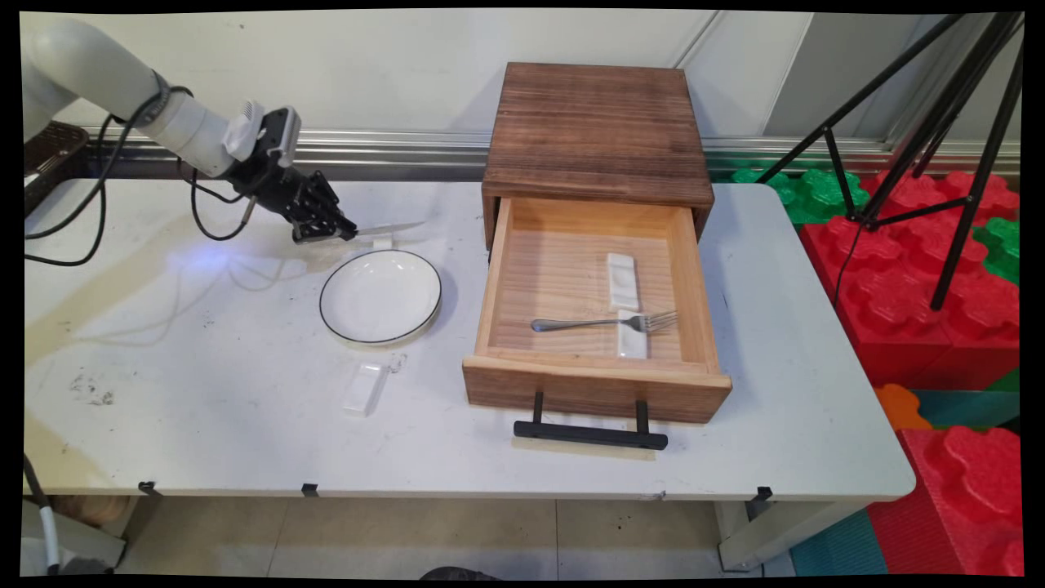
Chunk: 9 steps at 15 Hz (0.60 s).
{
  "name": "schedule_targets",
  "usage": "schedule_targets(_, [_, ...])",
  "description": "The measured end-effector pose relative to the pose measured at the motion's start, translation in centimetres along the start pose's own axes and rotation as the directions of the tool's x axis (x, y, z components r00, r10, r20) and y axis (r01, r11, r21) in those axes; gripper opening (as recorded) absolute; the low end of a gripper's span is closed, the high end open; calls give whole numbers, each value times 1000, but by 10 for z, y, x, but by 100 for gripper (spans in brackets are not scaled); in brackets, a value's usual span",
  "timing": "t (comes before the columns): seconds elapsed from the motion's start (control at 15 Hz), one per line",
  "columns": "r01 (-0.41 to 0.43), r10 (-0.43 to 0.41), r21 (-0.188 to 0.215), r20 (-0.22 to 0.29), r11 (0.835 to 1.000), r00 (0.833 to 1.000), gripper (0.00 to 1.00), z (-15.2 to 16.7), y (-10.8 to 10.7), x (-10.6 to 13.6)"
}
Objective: Place the picked object into the drawer
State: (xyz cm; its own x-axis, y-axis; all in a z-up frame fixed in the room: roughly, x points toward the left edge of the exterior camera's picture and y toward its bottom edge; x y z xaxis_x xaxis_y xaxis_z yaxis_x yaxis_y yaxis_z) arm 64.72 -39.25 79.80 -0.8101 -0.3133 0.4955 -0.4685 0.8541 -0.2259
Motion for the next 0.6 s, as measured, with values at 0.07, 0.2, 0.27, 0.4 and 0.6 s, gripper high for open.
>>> schedule_targets(0.07, [0,0,1,-6,1000,1000,0,-4,1,2])
schedule_targets(0.2, [0,0,3,-17,1000,1000,0,-12,3,5])
schedule_targets(0.27, [-1,1,3,-28,1000,1000,0,-19,5,8])
schedule_targets(0.4, [-1,1,0,-50,1000,999,0,-34,9,16])
schedule_targets(0.6, [2,-3,-12,-91,1000,996,0,-55,19,31])
